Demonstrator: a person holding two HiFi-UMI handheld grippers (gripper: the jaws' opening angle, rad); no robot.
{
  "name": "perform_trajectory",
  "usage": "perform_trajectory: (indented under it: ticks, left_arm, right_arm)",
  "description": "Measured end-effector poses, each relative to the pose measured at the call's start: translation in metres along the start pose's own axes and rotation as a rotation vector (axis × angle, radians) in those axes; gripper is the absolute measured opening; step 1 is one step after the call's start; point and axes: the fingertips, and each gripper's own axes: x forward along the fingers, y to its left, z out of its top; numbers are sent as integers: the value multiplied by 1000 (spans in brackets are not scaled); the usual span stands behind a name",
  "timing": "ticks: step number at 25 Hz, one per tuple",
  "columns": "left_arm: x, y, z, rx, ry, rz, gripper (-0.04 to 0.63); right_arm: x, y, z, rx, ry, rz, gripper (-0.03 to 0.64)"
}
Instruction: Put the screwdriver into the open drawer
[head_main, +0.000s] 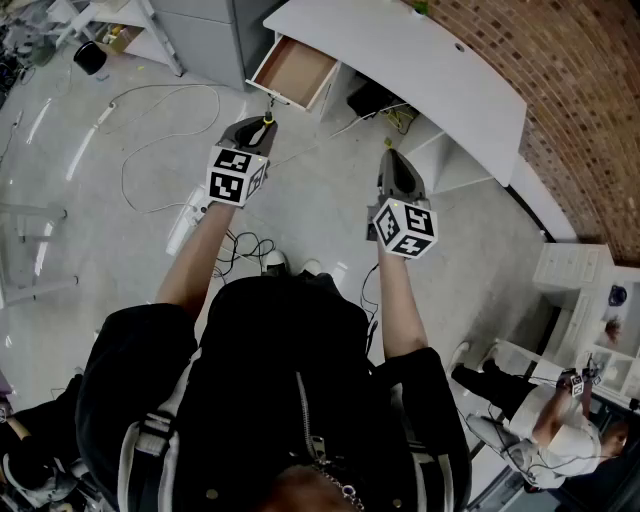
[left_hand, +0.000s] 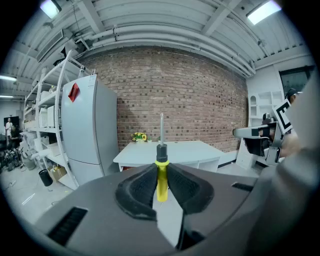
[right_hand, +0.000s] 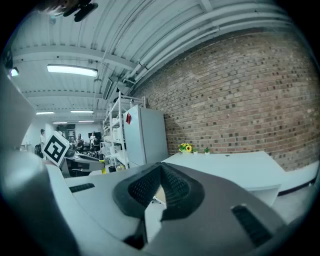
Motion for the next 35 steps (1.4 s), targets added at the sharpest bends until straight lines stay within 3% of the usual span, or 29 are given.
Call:
perform_trajectory:
  ticks: [10, 20, 35]
  left_arm:
    - [-3, 13, -13, -8, 14, -9, 80]
    - [18, 27, -12, -11, 23, -22, 80]
    - [162, 80, 16, -44, 98, 48, 80]
  right_arm:
    - [5, 8, 0, 24, -60, -10, 8]
    - [29, 2, -13, 46, -22, -11, 8]
    - [202, -72, 25, 79, 11, 86, 8]
